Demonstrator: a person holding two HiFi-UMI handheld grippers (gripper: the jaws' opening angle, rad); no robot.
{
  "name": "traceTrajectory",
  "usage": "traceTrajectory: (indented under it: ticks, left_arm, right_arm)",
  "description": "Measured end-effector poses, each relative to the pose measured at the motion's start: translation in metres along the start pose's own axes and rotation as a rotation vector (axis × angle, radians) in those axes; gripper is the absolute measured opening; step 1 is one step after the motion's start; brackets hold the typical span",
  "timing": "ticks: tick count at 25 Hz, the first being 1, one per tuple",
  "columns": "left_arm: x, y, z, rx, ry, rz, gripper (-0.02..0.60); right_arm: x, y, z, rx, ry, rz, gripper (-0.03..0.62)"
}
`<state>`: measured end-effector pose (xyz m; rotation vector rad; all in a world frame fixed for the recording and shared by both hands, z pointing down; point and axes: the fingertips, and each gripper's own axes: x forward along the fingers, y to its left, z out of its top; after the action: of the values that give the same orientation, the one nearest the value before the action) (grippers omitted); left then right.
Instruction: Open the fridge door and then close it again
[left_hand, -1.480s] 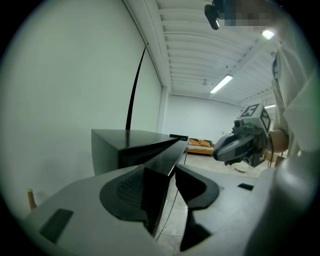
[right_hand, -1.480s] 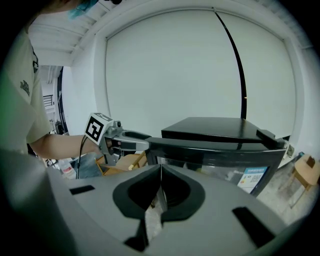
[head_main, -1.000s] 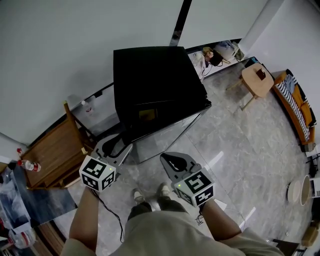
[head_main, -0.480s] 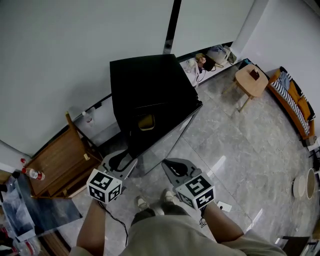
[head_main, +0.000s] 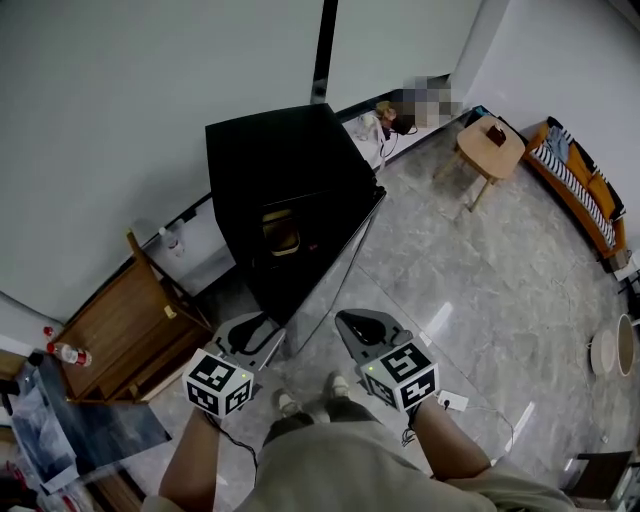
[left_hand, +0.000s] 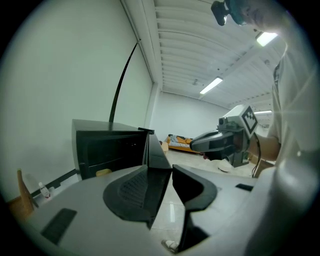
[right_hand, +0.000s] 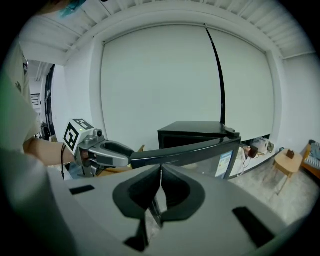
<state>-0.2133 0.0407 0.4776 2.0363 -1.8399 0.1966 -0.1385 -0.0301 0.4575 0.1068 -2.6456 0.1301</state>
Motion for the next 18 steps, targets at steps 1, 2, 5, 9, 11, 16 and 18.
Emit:
traceTrajectory:
  ticks: [1,2,5,9,11,16,18]
  left_arm:
    - [0.000,-0.005,-0.001,0.001,0.001,-0.009,0.153]
    - [0.000,-0.010,-0.001,0.001,0.002,-0.019,0.150]
    - [0.001,-0.025,-0.004,0.002,0.004,-0.050,0.141]
    - [0.005,-0.043,-0.007,0.008,0.014,-0.095,0.081]
    - [0.008,-0.054,-0.008,0.012,0.014,-0.120,0.060]
    - [0.020,-0.088,-0.012,0.008,0.021,-0.202,0.032]
    - [0.026,-0.104,-0.013,0.012,0.023,-0.250,0.025]
  right_arm:
    - [-0.004,-0.002,-0.002,0.004,0.001,-0.008,-0.003]
    - [-0.008,-0.003,-0.005,0.007,0.003,-0.017,-0.003]
    - [-0.019,-0.008,-0.016,0.021,0.012,-0.047,-0.003]
    - [-0.032,-0.014,-0.027,0.055,0.018,-0.081,-0.003]
    - [-0.037,-0.018,-0.032,0.063,0.021,-0.098,-0.003]
    - [-0.049,-0.030,-0.040,0.080,0.030,-0.136,-0.003]
    - [-0.055,-0.037,-0.044,0.089,0.029,-0.156,-0.003]
